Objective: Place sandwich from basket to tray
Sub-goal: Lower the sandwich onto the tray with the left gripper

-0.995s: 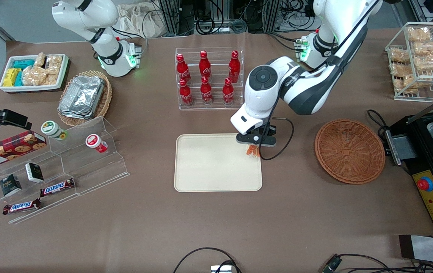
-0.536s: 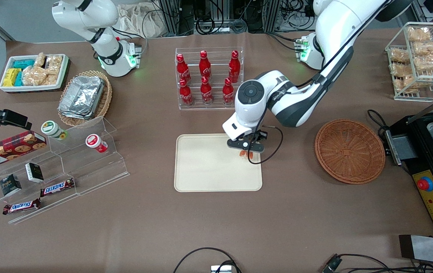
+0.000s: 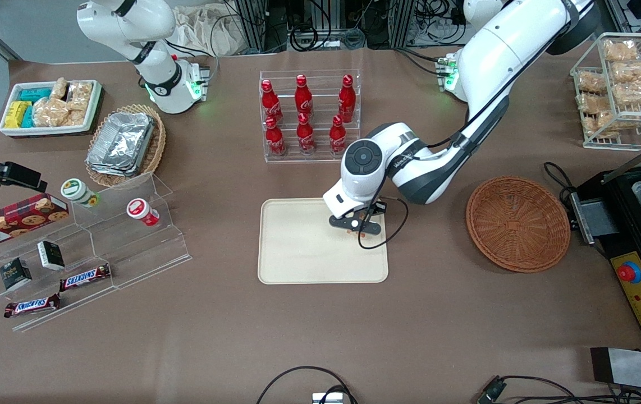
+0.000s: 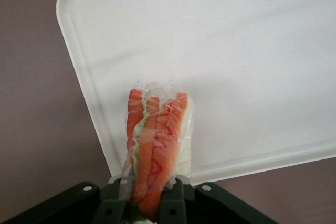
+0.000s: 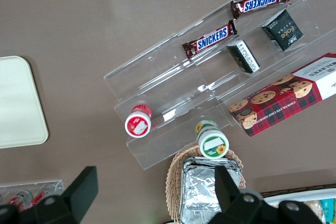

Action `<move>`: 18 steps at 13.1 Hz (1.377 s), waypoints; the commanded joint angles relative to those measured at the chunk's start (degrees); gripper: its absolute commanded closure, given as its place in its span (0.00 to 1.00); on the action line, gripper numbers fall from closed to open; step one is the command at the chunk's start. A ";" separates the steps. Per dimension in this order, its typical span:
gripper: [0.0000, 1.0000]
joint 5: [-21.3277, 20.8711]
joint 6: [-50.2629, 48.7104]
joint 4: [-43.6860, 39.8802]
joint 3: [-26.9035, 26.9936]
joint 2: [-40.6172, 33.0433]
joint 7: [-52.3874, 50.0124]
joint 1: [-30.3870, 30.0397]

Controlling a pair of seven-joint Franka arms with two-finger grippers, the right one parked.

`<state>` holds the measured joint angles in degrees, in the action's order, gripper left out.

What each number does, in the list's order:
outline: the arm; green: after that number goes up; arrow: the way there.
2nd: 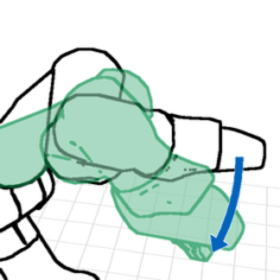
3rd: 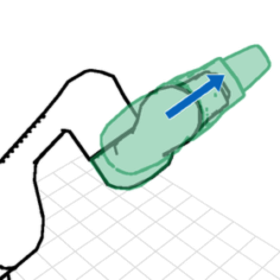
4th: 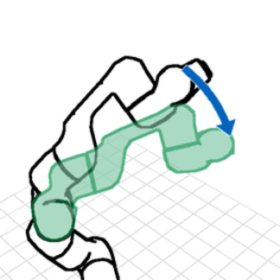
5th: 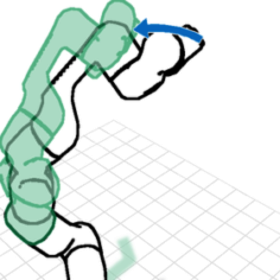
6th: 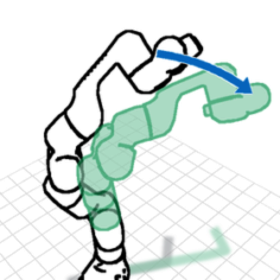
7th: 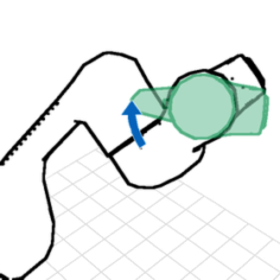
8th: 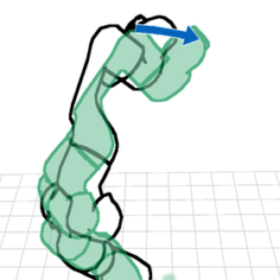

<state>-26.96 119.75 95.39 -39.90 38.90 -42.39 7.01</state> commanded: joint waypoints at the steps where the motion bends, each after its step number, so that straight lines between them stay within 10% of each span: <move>1: 0.84 -1.16 -0.22 -2.66 0.44 2.40 -0.06 1.08; 14: 0.81 -3.18 0.93 -5.82 2.81 6.98 -4.18 1.08; 16: 0.62 -3.27 1.45 -5.91 2.90 7.59 -4.98 1.08; 18: 0.21 -3.27 1.54 -5.91 2.81 7.51 -4.98 1.08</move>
<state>-29.17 121.16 91.19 -37.40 45.48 -45.93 7.10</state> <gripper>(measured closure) 0.590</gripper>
